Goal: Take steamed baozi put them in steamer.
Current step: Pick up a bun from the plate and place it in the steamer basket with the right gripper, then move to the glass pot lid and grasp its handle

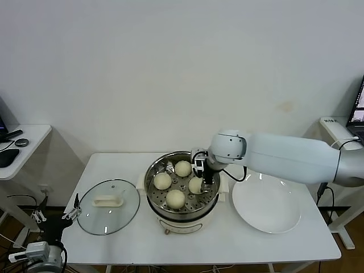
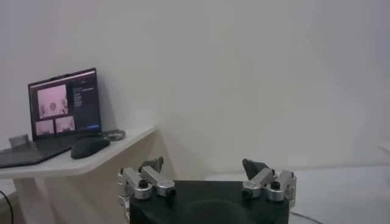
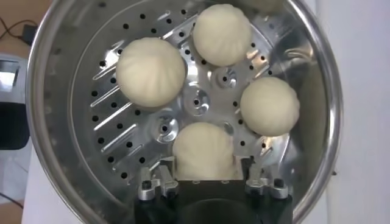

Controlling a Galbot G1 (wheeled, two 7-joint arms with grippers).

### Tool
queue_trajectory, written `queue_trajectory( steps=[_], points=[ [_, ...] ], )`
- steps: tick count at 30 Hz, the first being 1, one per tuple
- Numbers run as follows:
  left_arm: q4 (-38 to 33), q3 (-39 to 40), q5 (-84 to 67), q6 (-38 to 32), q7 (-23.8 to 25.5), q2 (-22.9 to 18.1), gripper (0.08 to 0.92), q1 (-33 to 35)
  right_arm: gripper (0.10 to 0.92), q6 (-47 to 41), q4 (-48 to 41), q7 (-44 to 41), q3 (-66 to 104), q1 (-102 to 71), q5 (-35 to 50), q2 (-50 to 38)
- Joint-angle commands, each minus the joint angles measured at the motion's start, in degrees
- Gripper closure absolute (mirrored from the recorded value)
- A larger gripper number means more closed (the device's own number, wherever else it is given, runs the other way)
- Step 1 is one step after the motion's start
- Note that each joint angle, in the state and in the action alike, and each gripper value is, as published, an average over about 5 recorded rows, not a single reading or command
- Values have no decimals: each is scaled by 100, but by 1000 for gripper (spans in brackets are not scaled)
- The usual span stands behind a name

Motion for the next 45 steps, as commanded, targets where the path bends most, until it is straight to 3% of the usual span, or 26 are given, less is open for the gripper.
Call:
queue_trajectory(
  steps=[1, 7, 12, 17, 21, 27, 36, 45],
  points=[
    [12, 4, -6, 3, 5, 12, 177, -23, 222, -13, 284, -41, 201, 289, -7, -368],
    [20, -1, -19, -2, 12, 37, 177, -28, 203, 11, 699, 232, 853, 233, 118, -961],
    [30, -19, -33, -47, 19, 51, 177, -17, 203, 350, 1279, 1274, 1606, -500, 391, -1876],
    [54, 30, 16, -123, 60, 68, 177, 19, 203, 936, 1781, 3308, 3825, -3201, 717, -2801],
    [2, 105, 91, -146, 86, 48, 177, 60, 203, 1757, 1882, 3858, 6421, -5997, 212, -2816],
    [-91, 216, 163, -185, 133, -28, 177, 113, 203, 3095, 1847, 3702, 9638, -9420, -1395, -1582],
    [-38, 519, 828, -491, 75, -121, 177, 169, 203, 5370, 1512, 2642, 11733, -11060, -3022, 893],
    [201, 689, 3659, -594, -389, -96, 177, 333, 203, 6232, 1601, 2105, 12835, -11628, -2866, 2489]
  ],
)
